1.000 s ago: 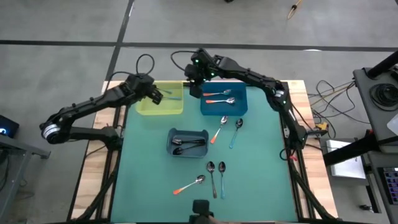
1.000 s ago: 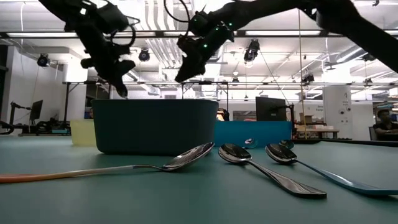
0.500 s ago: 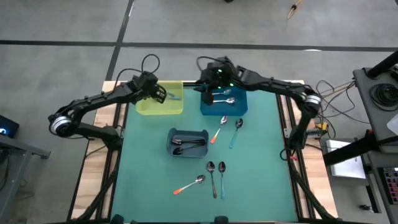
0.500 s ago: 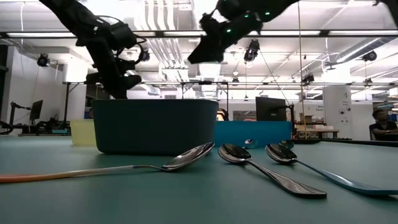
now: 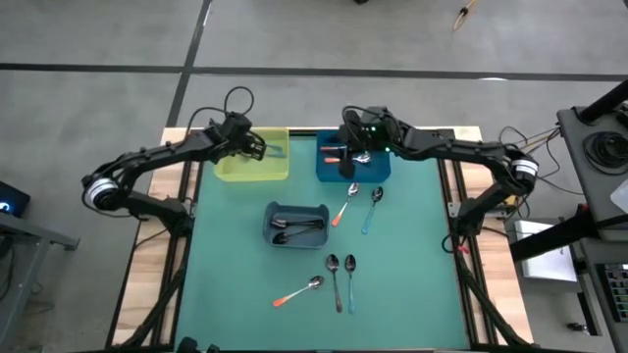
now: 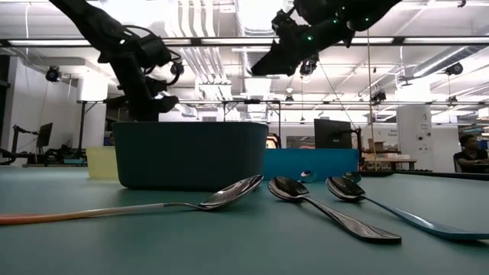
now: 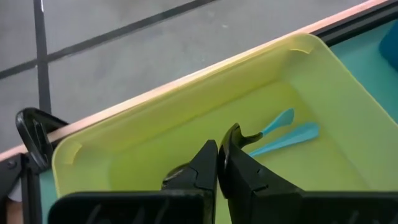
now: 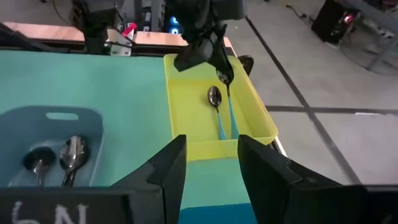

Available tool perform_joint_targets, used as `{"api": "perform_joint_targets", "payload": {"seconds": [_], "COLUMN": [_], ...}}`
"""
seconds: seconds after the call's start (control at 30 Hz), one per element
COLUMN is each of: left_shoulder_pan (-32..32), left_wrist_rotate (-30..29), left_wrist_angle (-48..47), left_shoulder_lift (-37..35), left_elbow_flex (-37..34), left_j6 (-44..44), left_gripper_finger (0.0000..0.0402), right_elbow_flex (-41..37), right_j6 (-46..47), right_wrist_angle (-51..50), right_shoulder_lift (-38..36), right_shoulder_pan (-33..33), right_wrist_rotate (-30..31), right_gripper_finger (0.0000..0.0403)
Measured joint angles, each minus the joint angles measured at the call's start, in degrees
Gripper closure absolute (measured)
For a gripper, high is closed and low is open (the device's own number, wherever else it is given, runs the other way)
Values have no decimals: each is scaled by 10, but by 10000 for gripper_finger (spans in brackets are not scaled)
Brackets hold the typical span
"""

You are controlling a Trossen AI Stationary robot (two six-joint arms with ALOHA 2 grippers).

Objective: Sort silverware by color (type)
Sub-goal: Put the blue spoon into the green bin, then put the orange spoon into the blue bin

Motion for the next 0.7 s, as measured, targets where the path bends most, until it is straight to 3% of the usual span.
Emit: {"api": "perform_joint_targets", "payload": {"seconds": [0.27, 0.7], "left_shoulder_pan": [2, 17], "left_wrist_rotate": [-2, -6], "left_wrist_angle": [-1, -2], "left_shoulder_lift": [13, 15], "left_elbow_flex": [0, 0], "left_j6": [-38, -65], "left_gripper_finger": [400, 349], "right_elbow_flex": [-29, -34], "right_j6": [-23, -40], "right_wrist_angle": [1, 0], "right_shoulder_lift": [-3, -8], "right_shoulder_pan": [0, 0], "right_wrist_rotate": [0, 1], "right_gripper_finger": [266, 266]}}
